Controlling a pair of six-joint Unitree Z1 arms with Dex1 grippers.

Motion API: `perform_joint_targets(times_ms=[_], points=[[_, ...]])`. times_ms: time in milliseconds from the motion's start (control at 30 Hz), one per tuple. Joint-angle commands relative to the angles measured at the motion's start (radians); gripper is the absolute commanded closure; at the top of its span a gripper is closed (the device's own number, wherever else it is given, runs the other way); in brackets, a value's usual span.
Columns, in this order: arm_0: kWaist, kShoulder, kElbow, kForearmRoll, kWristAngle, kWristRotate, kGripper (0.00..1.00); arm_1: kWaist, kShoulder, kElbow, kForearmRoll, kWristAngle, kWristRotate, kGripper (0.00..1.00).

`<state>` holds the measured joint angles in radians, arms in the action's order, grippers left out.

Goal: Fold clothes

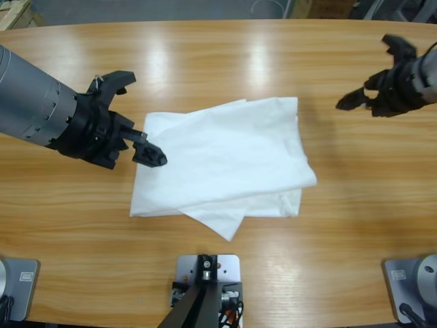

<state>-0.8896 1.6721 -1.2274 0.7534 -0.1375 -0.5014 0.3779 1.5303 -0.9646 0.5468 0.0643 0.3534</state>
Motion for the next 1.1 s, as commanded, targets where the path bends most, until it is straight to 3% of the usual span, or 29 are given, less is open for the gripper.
perform_joint_targets(times_ms=[33, 300, 500, 567, 633, 667, 867, 1100], points=[[0.035, 0.052, 0.016, -0.051, 0.017, -0.025, 0.104, 0.125, -0.088, 0.203, -0.073, 0.221, 0.255, 0.395], [0.035, 0.01, 0.043, -0.049, 0.009, -0.023, 0.104, 0.127, 0.068, 0.425, -0.454, 0.325, 0.337, 0.395], [0.03, -0.004, 0.068, -0.051, 0.002, -0.025, 0.102, 0.127, 0.076, 0.438, -0.472, 0.339, 0.337, 0.403], [0.028, -0.007, 0.071, -0.051, 0.001, -0.025, 0.102, 0.127, 0.076, 0.444, -0.472, 0.342, 0.337, 0.552], [0.027, -0.011, 0.078, -0.051, 0.001, -0.025, 0.101, 0.127, 0.065, 0.448, -0.473, 0.353, 0.325, 0.944], [0.027, -0.011, 0.081, -0.051, 0.001, -0.025, 0.101, 0.127, 0.051, 0.45, -0.473, 0.354, 0.314, 1.0], [0.024, -0.012, 0.09, -0.052, 0.001, -0.025, 0.101, 0.127, 0.031, 0.481, -0.467, 0.404, 0.299, 1.0], [0.015, -0.015, 0.116, -0.077, 0.001, -0.029, 0.096, 0.127, -0.153, 0.474, -0.303, 0.355, 0.341, 1.0]])
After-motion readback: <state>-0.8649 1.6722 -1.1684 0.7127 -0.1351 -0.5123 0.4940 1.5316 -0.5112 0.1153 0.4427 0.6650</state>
